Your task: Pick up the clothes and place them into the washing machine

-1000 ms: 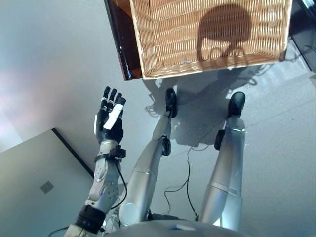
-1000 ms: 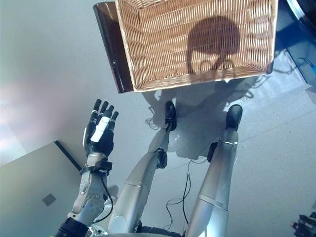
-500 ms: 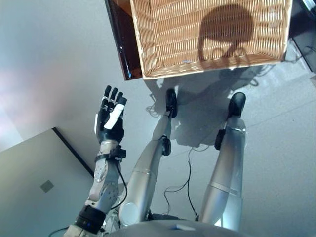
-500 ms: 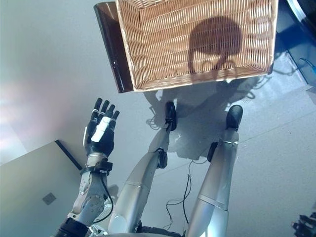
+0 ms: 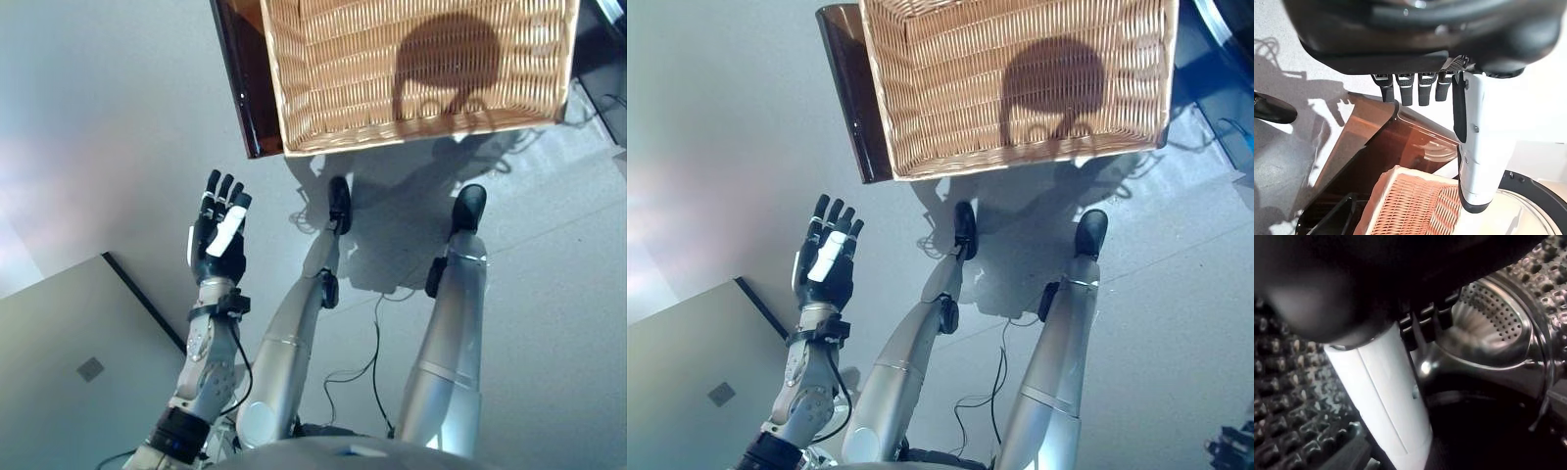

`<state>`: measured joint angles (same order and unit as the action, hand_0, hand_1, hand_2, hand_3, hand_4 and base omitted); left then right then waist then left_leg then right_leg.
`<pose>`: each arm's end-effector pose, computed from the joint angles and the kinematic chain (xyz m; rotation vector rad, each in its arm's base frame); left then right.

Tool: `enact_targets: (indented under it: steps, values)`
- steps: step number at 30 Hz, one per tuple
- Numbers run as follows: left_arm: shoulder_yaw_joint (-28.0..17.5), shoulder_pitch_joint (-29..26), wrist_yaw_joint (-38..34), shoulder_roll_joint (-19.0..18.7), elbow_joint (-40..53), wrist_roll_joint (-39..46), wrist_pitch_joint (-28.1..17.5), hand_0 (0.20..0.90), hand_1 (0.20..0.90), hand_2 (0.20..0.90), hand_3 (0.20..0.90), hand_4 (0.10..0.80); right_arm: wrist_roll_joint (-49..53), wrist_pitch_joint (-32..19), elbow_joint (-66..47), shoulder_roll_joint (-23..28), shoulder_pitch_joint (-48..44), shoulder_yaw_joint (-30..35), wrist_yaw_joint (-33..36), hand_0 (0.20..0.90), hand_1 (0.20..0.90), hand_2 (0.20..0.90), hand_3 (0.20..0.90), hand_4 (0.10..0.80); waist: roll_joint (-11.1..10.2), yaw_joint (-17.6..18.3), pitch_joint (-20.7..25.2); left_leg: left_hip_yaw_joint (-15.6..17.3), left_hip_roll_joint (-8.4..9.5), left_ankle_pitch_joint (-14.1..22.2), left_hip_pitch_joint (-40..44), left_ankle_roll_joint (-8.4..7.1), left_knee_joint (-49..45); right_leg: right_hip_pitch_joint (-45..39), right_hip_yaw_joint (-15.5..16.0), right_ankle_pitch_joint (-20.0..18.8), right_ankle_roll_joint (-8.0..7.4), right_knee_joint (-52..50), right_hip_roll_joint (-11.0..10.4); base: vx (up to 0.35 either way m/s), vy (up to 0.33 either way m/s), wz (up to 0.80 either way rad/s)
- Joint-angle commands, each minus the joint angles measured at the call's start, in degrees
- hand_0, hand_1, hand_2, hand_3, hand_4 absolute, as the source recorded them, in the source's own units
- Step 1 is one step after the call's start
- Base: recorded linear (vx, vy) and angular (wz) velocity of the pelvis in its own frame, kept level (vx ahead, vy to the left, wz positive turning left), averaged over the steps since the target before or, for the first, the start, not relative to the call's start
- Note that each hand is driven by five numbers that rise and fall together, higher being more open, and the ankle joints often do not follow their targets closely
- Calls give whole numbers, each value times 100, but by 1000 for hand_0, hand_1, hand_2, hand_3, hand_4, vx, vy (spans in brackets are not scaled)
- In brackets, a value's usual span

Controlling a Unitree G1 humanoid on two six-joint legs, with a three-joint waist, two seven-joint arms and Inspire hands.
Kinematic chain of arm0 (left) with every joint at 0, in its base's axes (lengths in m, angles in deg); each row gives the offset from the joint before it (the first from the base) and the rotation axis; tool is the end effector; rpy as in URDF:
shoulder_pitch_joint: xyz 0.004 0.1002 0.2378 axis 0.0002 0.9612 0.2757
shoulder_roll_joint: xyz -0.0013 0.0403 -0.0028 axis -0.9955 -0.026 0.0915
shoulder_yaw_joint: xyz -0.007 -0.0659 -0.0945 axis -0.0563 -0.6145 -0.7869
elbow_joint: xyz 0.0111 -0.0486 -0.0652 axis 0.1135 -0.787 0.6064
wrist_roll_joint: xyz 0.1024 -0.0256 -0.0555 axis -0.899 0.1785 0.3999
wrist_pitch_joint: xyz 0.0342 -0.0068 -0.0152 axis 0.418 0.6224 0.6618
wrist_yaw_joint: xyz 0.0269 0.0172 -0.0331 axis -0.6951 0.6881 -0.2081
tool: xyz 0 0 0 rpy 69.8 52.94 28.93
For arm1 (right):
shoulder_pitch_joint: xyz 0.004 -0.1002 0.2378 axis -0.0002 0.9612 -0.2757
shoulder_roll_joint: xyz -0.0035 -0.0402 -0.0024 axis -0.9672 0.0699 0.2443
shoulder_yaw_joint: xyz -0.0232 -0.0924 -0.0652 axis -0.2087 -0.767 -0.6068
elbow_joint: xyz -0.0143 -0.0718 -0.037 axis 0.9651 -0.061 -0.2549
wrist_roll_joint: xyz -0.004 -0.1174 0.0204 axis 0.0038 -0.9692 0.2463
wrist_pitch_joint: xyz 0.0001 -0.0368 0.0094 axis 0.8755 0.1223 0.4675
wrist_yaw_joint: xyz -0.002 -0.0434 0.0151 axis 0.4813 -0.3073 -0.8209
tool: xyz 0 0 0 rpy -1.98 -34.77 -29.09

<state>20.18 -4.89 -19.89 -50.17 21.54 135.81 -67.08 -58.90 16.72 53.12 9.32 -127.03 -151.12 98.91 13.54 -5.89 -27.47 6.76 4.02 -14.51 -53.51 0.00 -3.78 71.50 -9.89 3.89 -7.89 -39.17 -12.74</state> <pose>0.2107 0.1391 0.0339 -0.6890 -0.1760 0.0865 0.2743 -0.3774 0.4362 -1.3840 -0.2741 -1.6447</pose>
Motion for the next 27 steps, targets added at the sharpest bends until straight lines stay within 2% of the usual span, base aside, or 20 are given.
enact_targets:
  steps: [1, 4, 9, 11, 15, 27]
  values:
    - [-529, -10, -82, -320, 337, -101, -463, 900, 900, 900, 900, 800, -81, 167, -48, 626, -615, -888, 546, 900, 900, 900, 900, 800, 391, -137, -232, 61, -175, 459, -130, -579, -402, -307, 438, 148, 420, 332, 487, -17, 30, -7]
    - [-549, -15, -74, -335, 341, -79, -462, 900, 900, 900, 900, 800, -20, 152, -51, 581, -626, -794, 445, 900, 900, 900, 900, 800, 390, -157, -232, 47, -174, 441, -114, -582, -384, -349, 467, 147, 418, 359, 470, -14, 31, -4]
    - [-591, -50, -93, -340, 310, -34, -514, 900, 900, 900, 900, 800, 475, -211, -223, 447, -430, -384, 311, 900, 900, 900, 900, 800, 319, -151, -232, 35, -189, 428, -87, -592, -370, -431, 522, 126, 422, 418, 500, -3, 6, 0]
    - [-583, -46, -80, -330, 323, 41, -561, 900, 900, 900, 900, 800, 1059, -549, -412, 413, -317, -12, 323, 900, 900, 900, 900, 800, 275, -125, -232, 16, -198, 440, -46, -594, -368, -529, 560, 124, 425, 480, 503, 0, 0, 0]
    - [-596, -6, -68, -374, 317, 106, -578, 900, 900, 900, 900, 800, 1162, -624, -485, 364, -285, 32, 423, 900, 900, 900, 900, 800, 225, -125, -232, -2, -212, 442, -7, -595, -373, -607, 600, 113, 430, 522, 505, -1, 4, -1]
    - [-570, -33, -129, -399, 322, 14, -569, 900, 900, 900, 900, 800, 184, -178, -828, 32, 14, -21, 974, 900, 900, 900, 900, 800, 220, -202, -232, -83, -174, 401, 175, -570, -332, -908, 709, 77, 411, 685, 474, -12, 26, -4]
